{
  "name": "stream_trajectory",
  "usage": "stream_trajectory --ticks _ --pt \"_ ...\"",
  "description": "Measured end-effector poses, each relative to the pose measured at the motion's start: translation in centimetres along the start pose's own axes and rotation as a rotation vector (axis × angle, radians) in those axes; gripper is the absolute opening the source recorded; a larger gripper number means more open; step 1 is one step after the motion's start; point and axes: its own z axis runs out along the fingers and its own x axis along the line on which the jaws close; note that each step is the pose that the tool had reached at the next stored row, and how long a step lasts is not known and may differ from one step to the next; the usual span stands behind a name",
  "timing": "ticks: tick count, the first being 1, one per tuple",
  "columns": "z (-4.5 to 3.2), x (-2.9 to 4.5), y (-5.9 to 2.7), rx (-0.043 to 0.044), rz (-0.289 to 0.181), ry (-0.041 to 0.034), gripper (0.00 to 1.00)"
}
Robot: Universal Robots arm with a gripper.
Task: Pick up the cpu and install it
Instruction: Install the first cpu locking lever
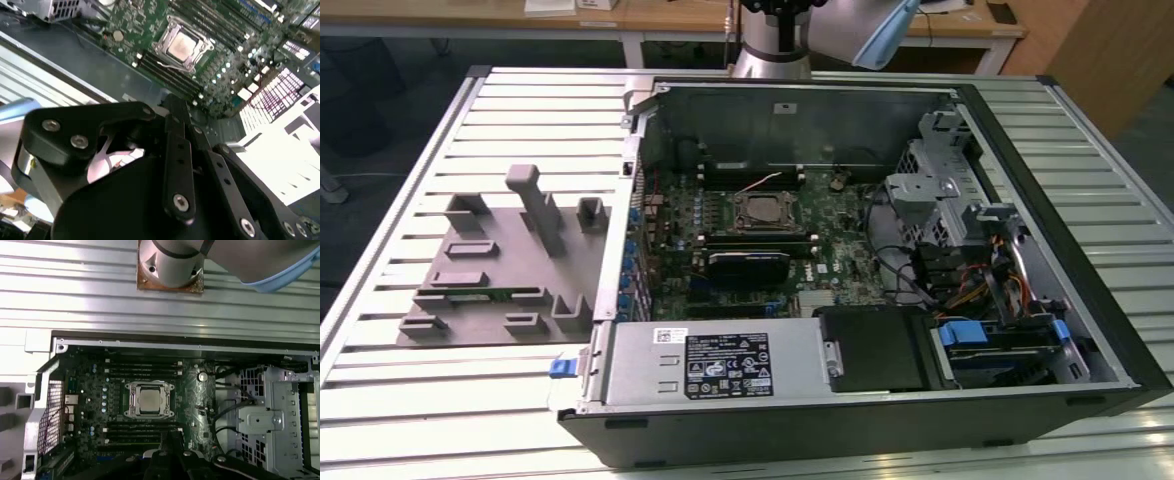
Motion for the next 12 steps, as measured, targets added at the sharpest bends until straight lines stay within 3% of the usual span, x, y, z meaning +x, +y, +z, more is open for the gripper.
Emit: stream_trajectory --ticks 12 --pt "0.83 0.1 -0.02 0.0002 0.0 0.0 0.11"
